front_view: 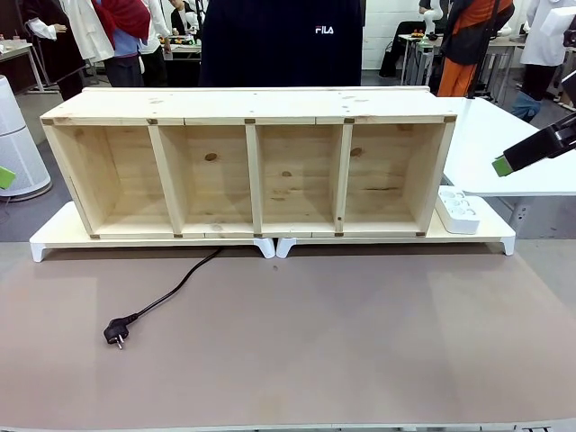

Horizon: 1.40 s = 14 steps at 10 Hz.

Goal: Perform cable management.
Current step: When the cord part of the Power Cable appears at the lower middle area of the table and stops, grasp the cord part of the Power Cable.

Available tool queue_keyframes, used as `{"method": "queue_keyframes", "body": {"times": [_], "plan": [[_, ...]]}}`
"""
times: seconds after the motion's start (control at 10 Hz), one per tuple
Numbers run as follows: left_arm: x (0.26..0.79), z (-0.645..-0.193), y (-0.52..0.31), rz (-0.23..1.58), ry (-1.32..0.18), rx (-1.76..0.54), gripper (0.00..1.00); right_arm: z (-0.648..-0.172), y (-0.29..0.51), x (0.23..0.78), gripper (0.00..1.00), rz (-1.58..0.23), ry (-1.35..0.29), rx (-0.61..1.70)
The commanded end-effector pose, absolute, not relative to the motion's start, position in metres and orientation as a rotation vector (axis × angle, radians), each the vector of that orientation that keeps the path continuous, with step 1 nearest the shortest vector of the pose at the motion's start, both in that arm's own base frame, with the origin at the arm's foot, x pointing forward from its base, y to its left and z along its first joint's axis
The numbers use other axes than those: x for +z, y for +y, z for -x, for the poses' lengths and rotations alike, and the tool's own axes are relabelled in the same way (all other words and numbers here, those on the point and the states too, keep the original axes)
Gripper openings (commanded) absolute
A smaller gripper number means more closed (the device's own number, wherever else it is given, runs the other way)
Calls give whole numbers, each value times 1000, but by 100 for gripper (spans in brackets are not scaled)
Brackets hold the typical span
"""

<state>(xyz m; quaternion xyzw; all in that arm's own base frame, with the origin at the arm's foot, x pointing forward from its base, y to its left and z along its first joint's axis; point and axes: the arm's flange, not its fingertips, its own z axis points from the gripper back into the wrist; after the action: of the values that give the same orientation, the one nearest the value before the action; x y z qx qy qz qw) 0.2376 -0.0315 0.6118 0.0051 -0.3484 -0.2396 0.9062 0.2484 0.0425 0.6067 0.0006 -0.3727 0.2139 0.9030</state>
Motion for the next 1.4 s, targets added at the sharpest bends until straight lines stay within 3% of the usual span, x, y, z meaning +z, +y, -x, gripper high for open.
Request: {"method": "queue_keyframes", "body": {"times": [0.0,0.4,1.3], "plan": [[612,-237,-31,-11,-722,-494,100,-249,42,606,100,2,-768,438],[612,-237,-31,-11,-722,-494,100,-253,58,612,100,16,-758,464],[612,-237,-31,-11,-722,-494,100,-281,241,639,100,-26,-651,748]]}}
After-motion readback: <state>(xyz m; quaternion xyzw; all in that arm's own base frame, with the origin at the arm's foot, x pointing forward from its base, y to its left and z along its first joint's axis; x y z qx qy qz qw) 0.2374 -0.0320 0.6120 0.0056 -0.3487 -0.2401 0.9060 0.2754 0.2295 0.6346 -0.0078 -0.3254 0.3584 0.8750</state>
